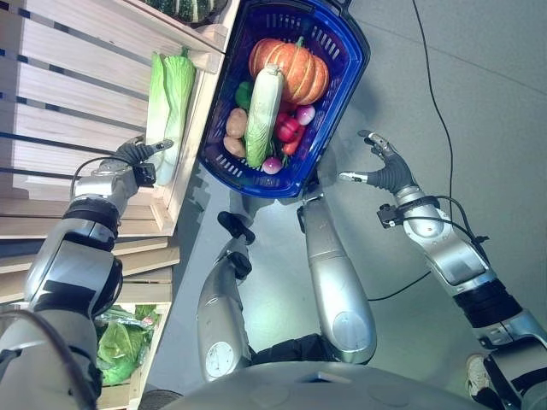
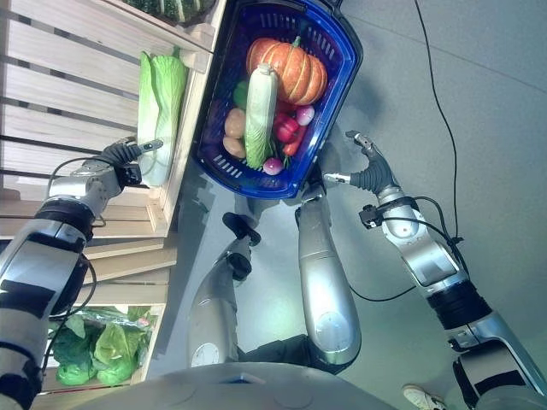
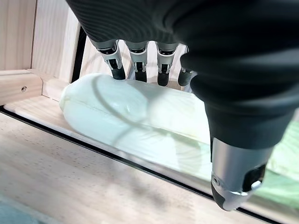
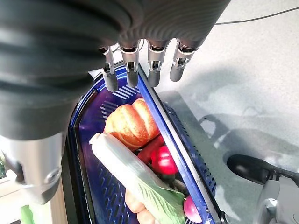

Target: Pick up fruits and vegetables into the basket

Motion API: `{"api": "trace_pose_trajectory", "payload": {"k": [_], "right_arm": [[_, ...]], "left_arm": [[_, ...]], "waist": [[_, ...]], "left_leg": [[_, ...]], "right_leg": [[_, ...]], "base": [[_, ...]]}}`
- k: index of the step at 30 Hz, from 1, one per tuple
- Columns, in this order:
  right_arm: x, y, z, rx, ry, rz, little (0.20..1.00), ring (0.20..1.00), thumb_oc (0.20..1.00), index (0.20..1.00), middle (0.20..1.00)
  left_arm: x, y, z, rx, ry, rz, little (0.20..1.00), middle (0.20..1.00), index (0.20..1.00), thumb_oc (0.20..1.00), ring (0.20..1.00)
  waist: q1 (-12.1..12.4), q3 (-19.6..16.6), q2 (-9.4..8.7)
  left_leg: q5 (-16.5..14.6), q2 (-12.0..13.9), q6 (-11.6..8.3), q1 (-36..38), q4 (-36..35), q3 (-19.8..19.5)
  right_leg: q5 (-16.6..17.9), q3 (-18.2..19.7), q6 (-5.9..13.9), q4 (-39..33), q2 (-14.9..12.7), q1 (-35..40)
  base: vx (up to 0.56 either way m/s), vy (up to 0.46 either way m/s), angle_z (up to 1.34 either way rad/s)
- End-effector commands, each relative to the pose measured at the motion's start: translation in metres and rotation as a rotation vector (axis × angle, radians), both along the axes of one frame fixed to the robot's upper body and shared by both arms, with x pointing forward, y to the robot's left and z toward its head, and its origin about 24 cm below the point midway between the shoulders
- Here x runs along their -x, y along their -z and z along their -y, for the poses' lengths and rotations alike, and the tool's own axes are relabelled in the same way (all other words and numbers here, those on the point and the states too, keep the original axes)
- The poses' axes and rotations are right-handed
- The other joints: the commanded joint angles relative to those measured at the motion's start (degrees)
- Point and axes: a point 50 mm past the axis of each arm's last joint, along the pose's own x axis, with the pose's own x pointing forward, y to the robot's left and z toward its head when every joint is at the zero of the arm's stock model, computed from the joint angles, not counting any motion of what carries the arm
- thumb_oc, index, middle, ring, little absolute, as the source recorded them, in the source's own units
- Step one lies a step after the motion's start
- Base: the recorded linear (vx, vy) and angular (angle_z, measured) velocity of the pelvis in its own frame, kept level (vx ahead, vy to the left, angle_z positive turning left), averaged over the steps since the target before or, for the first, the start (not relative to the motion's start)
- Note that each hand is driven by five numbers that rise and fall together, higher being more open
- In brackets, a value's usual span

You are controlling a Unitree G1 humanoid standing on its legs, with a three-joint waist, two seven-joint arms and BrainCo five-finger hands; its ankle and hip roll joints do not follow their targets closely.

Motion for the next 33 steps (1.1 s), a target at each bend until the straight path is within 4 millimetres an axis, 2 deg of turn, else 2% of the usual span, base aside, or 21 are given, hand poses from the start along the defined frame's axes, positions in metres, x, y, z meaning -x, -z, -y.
{"api": "trace_pose_trajectory", "payload": {"k": [1, 8, 17, 24, 26, 27, 28, 29, 33], "right_arm": [[0.011, 0.005, -0.019, -0.068, -0.055, 0.026, 1.0, 1.0, 1.0, 1.0, 1.0], [0.013, 0.005, -0.016, -0.068, -0.053, 0.047, 1.0, 1.0, 1.0, 1.0, 1.0], [0.018, -0.003, -0.012, -0.033, -0.081, 0.094, 1.0, 1.0, 1.0, 1.0, 1.0], [0.019, -0.007, -0.01, -0.026, -0.084, 0.105, 1.0, 1.0, 1.0, 1.0, 1.0], [0.019, -0.008, -0.011, -0.024, -0.086, 0.102, 1.0, 1.0, 1.0, 1.0, 1.0], [0.019, -0.008, -0.011, -0.023, -0.084, 0.098, 1.0, 1.0, 1.0, 1.0, 1.0], [0.019, -0.008, -0.012, -0.022, -0.083, 0.097, 1.0, 1.0, 1.0, 1.0, 1.0], [0.018, -0.007, -0.011, -0.018, -0.081, 0.093, 1.0, 1.0, 1.0, 1.0, 1.0], [0.016, -0.006, -0.011, -0.017, -0.071, 0.088, 1.0, 1.0, 1.0, 1.0, 1.0]], "left_arm": [[-0.009, 0.036, 0.123, 0.379, 0.296, 0.006, 0.2, 0.2, 0.2, 0.2, 0.2], [-0.005, 0.043, 0.103, 0.262, 0.237, -0.028, 0.2, 0.2, 0.2, 0.2, 0.2], [0.013, 0.068, 0.071, 0.074, 0.265, -0.196, 0.2, 0.2, 0.2, 0.2, 0.2], [0.023, 0.076, 0.049, -0.004, 0.22, -0.245, 0.2, 0.2, 0.2, 0.2, 0.2], [0.023, 0.072, 0.039, -0.024, 0.155, -0.21, 0.2, 0.2, 0.2, 0.2, 0.2], [0.022, 0.07, 0.038, -0.024, 0.14, -0.193, 0.827, 0.827, 0.827, 0.827, 0.827], [0.022, 0.069, 0.037, -0.027, 0.133, -0.183, 0.827, 0.827, 0.827, 0.827, 0.827], [0.021, 0.067, 0.035, -0.034, 0.119, -0.166, 1.0, 1.0, 1.0, 1.0, 1.0], [0.015, 0.052, 0.029, -0.129, 0.046, -0.073, 1.0, 1.0, 1.0, 1.0, 1.0]], "waist": [[-1.4, -1.2, -4.21], [-0.9, -1.2, -3.91], [-0.6, -1.2, -3.39], [-0.3, -1.2, -3.37], [-0.1, -1.2, -3.58], [0.0, -1.2, -3.64], [0.0, -1.2, -3.65], [0.1, -1.2, -3.65], [0.3, -1.2, -3.82]], "left_leg": [[-1.2, 0.7, 1.15, -6.1, 6.9, -2.5], [-1.1, 0.5, 1.12, -3.7, 6.2, -2.9], [-0.8, 0.0, 1.11, 3.0, 4.3, -2.9], [-1.0, -0.1, 1.25, 6.6, 4.0, -2.8], [-1.3, 0.1, 1.36, 6.7, 4.2, -2.7], [-1.5, 0.1, 1.4, 6.7, 4.3, -2.7], [-1.6, 0.2, 1.43, 6.7, 4.3, -2.7], [-1.7, 0.1, 1.52, 6.7, 4.4, -2.7], [-1.8, 0.2, 1.71, 5.6, 4.7, -2.7]], "right_leg": [[-3.0, -2.9, 0.33, 2.1, 1.6, 0.9], [-3.4, -3.3, 0.47, 1.6, 1.0, 3.5], [-3.5, -4.3, 0.88, -0.8, -0.4, 10.5], [-3.6, -5.1, 1.19, -2.1, -1.2, 14.6], [-3.6, -5.3, 1.2, -2.1, -1.3, 15.0], [-3.8, -5.4, 1.22, -2.0, -1.4, 15.1], [-3.9, -5.4, 1.21, -2.0, -1.4, 15.1], [-4.0, -5.4, 1.16, -1.9, -1.3, 15.1], [-4.3, -5.3, 0.93, -1.3, -1.0, 14.0]], "base": [[0.0, 0.0, 0.0], [-0.01, 0.016, 0.03], [-0.01, 0.061, 0.05], [0.0, 0.024, 0.01], [0.0, 0.0, 0.0], [0.0, 0.0, 0.0], [0.0, 0.0, 0.0], [0.0, 0.0, 0.0], [0.0, 0.0, 0.0]]}}
